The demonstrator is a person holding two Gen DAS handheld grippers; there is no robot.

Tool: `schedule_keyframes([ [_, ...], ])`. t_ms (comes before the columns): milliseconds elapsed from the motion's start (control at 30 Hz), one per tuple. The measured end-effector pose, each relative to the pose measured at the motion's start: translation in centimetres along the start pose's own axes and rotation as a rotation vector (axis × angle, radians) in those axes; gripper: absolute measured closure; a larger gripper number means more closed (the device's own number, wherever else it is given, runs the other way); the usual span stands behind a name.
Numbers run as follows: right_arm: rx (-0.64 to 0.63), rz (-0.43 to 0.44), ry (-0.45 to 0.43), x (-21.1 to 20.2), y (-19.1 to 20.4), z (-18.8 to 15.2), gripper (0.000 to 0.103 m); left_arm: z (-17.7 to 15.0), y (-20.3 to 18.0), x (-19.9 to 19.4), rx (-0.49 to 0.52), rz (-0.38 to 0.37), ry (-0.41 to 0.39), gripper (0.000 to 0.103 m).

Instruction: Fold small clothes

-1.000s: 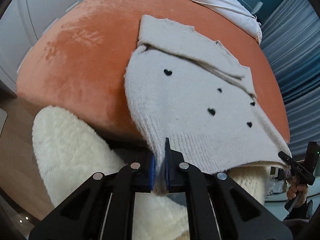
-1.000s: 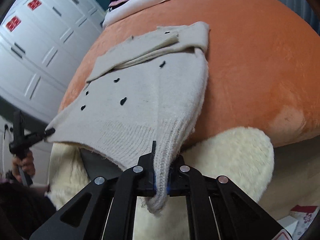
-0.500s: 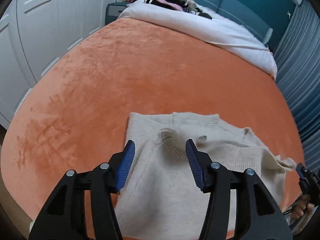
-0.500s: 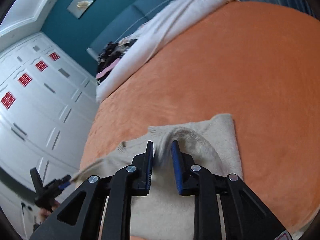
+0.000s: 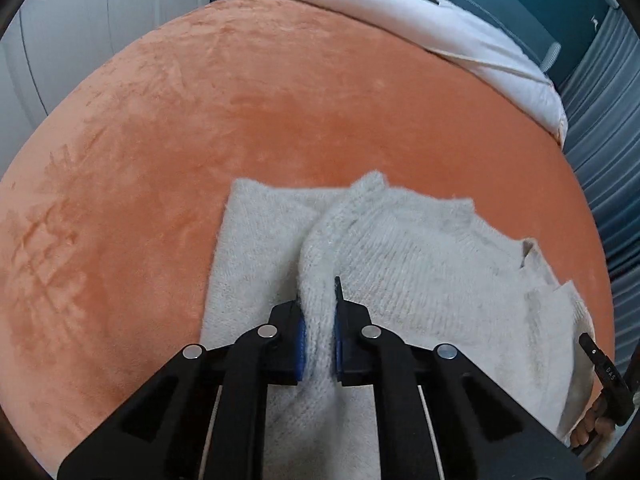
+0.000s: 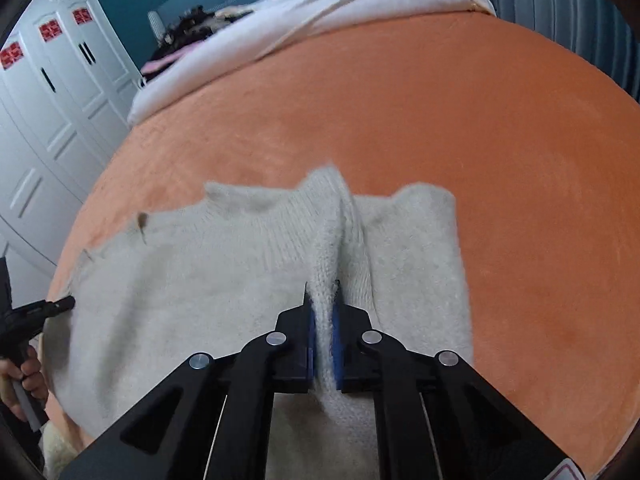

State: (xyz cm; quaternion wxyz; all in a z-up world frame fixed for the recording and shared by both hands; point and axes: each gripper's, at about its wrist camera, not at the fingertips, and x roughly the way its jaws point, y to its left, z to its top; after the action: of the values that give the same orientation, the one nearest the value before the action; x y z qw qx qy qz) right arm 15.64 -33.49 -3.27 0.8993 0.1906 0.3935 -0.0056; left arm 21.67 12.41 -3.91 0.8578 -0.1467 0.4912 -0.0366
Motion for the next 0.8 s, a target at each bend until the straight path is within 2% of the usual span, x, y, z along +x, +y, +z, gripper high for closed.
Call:
schedule_keyframes([
  [67,0.035,0.053,-0.101,-3.5,0.1,1.2,0.097,0.9,0.3,-2.4,-0.006,-0.006,-0.060,0.095],
  [133,0.092,0.074,-0.161,-5.1,-1.3,1.6,0.097,1.4,1.4,-2.8,-0.043,0.003,-0.061,0.095],
  [200,0.102,-0.022,-0.070,-2.1,-3.5,0.8,0.097,1.1,2.4,-0.5,-0.054,0.061,-0.014,0.095],
  [267,0.145,-0.097,0.100,3.2,-5.8,-0.9,0.097,0.0,3.3,2.9,-0.064,0.094,0.071,0.095],
  [300,0.168,-0.093,0.112,4.2,-6.1,-1.3,0.097,-0.3,3.5,3.3,-0.075,0.095,0.066,0.095],
  [367,0.181,-0.067,0.045,2.6,-5.6,-0.8,0.097,-0.3,2.7,2.6,-0.041,0.114,0.032,0.094],
  [433,0.185,-0.047,-0.006,1.7,-5.3,-0.4,0.097,-0.3,2.4,2.5,-0.027,0.123,0.037,0.094],
  [533,0.174,-0.108,0.121,5.1,-6.1,-0.7,0.097,0.0,2.4,3.0,-0.032,0.129,0.046,0.091],
  [600,0.140,-0.123,0.079,4.1,-4.9,-0.2,0.093,0.3,1.8,2.4,-0.024,0.145,0.036,0.086],
  [633,0.125,-0.129,0.046,3.1,-4.0,0.0,0.087,0.2,1.5,1.4,-0.014,0.150,0.019,0.083],
  [667,0.111,-0.135,0.000,1.7,-3.0,0.3,0.086,0.0,0.9,0.1,-0.003,0.167,-0.009,0.079],
  [767,0.085,-0.040,-0.050,-0.7,0.3,0.3,0.086,-0.6,-1.1,-2.8,0.051,0.176,-0.101,0.064],
  [800,0.074,0.000,-0.037,-0.5,1.5,0.4,0.086,-0.6,-1.8,-3.1,0.060,0.177,-0.110,0.064],
])
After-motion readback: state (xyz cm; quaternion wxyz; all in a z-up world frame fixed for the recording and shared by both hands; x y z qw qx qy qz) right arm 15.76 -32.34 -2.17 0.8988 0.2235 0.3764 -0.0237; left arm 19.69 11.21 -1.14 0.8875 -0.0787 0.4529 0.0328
